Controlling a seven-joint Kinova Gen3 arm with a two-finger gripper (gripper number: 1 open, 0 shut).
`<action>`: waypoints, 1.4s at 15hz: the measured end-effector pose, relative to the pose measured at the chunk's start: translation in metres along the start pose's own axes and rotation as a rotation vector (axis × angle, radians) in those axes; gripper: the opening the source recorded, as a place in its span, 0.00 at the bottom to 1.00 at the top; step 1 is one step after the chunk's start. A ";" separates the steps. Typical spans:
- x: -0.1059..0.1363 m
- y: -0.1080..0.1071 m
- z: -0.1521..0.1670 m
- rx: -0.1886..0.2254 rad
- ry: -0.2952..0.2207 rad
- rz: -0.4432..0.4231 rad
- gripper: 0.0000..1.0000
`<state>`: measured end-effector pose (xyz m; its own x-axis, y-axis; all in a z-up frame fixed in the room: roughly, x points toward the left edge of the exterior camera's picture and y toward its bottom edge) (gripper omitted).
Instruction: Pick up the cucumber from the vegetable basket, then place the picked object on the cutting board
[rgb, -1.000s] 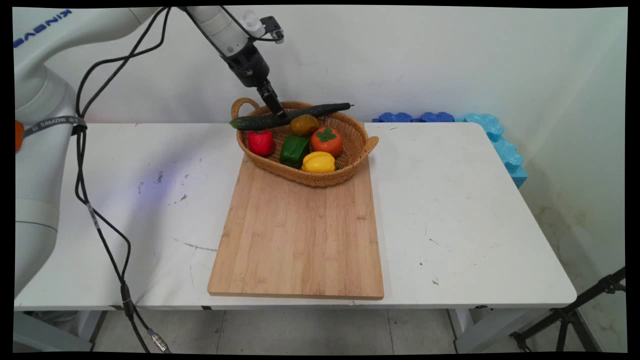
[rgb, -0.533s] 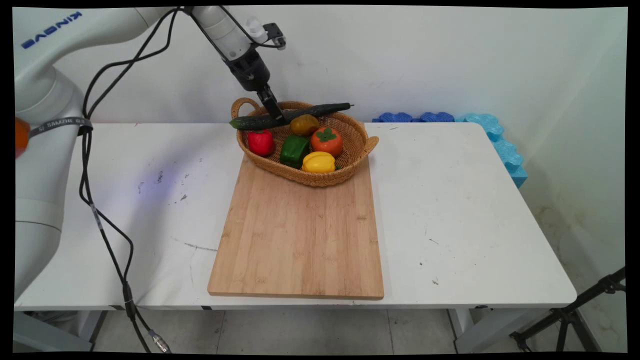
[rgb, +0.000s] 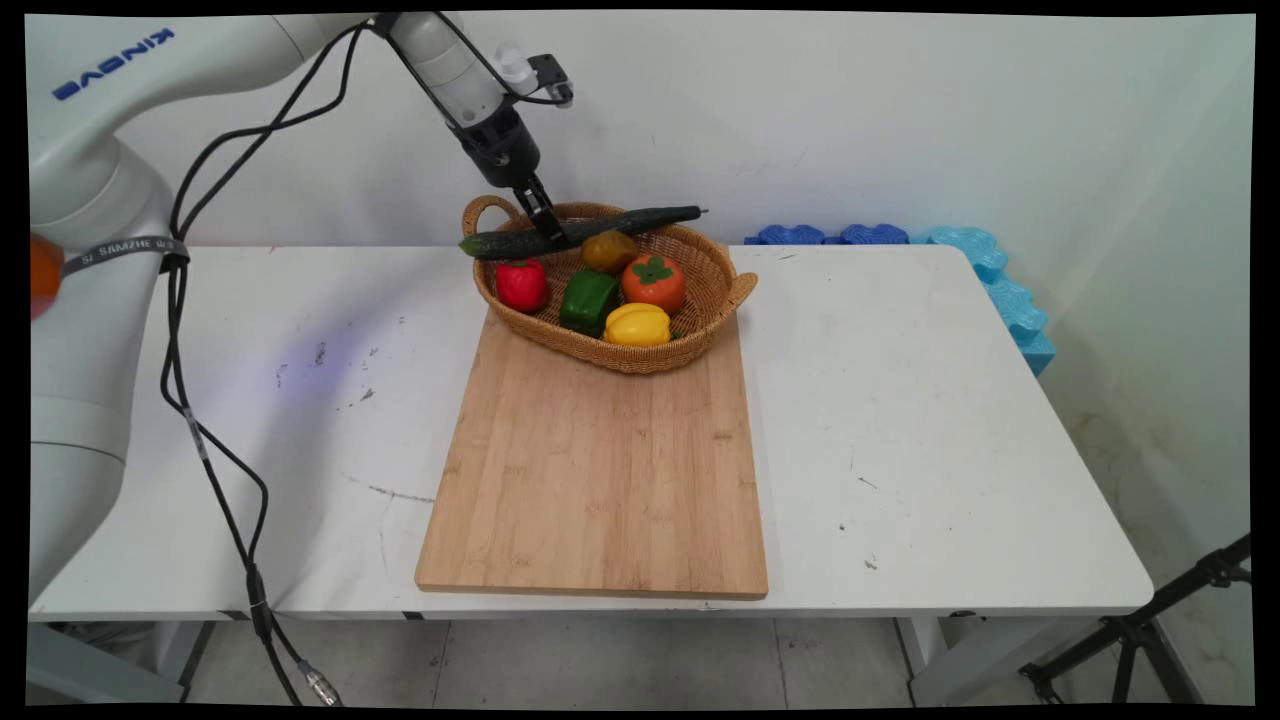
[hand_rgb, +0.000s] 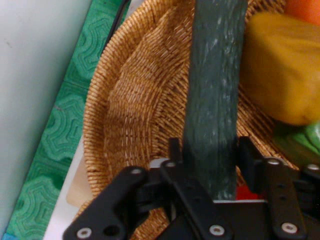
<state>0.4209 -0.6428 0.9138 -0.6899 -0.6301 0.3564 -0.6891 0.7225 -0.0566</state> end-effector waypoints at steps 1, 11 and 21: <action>0.000 -0.001 0.000 0.004 -0.002 -0.003 0.00; 0.013 0.000 -0.052 0.031 0.080 -0.005 0.00; -0.005 0.055 -0.184 -0.086 0.270 0.027 0.00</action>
<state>0.4276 -0.5471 1.0804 -0.6161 -0.5199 0.5916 -0.6417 0.7669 0.0056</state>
